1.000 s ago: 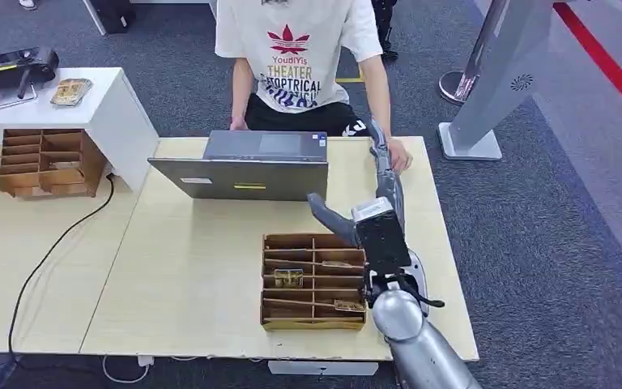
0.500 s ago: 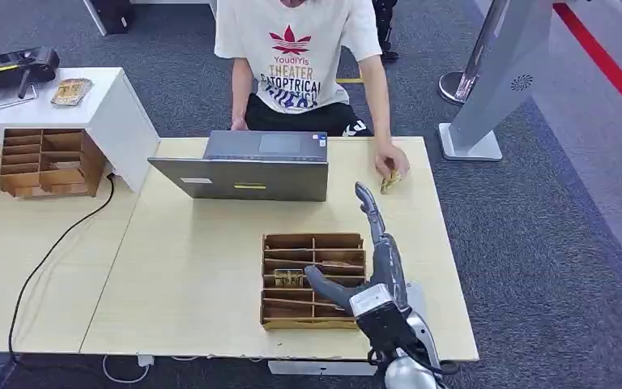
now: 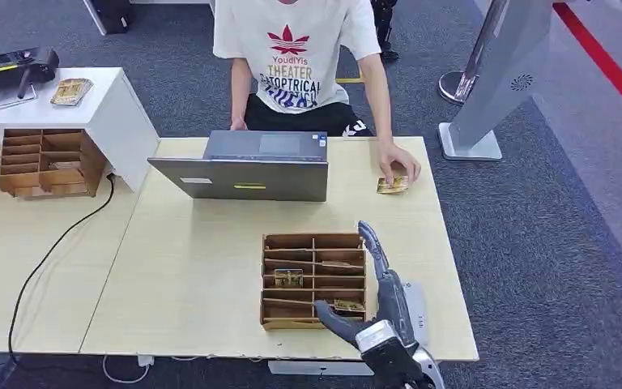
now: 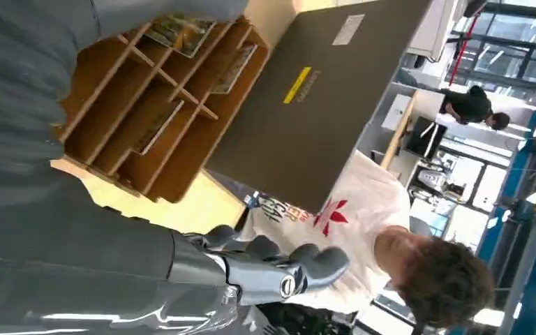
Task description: Pass the card to the sensor for recognition and then transmit it.
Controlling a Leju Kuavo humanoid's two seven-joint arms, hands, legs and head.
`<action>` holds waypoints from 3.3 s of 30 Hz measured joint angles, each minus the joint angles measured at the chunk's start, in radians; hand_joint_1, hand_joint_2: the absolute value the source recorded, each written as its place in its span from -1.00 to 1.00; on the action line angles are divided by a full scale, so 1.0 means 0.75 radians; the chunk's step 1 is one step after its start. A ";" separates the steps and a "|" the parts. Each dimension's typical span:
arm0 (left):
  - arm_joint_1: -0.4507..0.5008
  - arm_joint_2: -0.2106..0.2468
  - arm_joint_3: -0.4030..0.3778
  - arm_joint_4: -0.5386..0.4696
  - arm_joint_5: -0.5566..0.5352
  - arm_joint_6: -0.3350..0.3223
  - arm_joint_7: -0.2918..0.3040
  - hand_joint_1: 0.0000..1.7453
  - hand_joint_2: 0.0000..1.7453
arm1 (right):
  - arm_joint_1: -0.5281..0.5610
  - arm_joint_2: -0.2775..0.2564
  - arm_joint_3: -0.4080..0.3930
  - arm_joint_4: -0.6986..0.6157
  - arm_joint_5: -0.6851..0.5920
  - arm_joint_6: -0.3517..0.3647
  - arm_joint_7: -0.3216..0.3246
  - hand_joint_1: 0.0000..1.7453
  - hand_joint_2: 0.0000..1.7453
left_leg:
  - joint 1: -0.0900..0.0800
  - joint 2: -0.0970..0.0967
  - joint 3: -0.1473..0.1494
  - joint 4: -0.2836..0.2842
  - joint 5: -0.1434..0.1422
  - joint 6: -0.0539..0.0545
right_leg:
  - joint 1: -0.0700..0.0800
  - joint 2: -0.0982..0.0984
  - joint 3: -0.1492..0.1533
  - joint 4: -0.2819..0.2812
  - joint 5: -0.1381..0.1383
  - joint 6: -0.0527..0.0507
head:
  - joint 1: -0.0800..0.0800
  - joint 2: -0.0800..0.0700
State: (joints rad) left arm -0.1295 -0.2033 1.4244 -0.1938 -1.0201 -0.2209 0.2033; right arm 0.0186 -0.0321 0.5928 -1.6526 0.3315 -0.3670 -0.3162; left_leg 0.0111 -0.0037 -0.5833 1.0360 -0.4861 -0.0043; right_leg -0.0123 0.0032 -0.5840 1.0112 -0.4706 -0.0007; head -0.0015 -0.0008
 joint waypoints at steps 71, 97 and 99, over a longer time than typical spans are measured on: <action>0.003 0.000 0.033 0.000 0.007 -0.012 -0.004 -1.00 -1.00 | 0.031 -0.181 0.143 0.232 1.075 -0.402 0.458 -0.04 1.00 | 0.000 0.000 0.000 0.000 0.000 0.000 | 0.000 0.000 0.000 0.000 0.000 0.000 | 0.000 0.000; 0.003 0.000 0.033 0.000 -0.013 -0.016 0.005 -1.00 -1.00 | -0.018 -0.172 0.128 0.332 1.094 -0.395 0.475 -0.14 1.00 | 0.000 0.000 0.000 0.000 0.000 0.000 | 0.000 0.000 0.000 0.000 0.000 0.000 | 0.001 0.000; 0.003 0.000 0.033 0.000 -0.013 -0.017 0.005 -1.00 -1.00 | -0.019 -0.168 0.125 0.339 1.094 -0.394 0.475 -0.16 1.00 | 0.000 0.000 0.000 0.000 0.000 0.000 | 0.000 0.000 0.000 0.000 0.000 0.000 | 0.000 0.000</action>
State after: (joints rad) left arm -0.1271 -0.2033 1.4488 -0.1938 -1.0300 -0.2335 0.2071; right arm 0.0043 -0.1583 0.6863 -1.3985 1.1517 -0.6626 0.0397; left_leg 0.0111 -0.0039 -0.5836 1.0361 -0.4862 -0.0043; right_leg -0.0123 0.0031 -0.5838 1.0110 -0.4706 -0.0007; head -0.0015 -0.0008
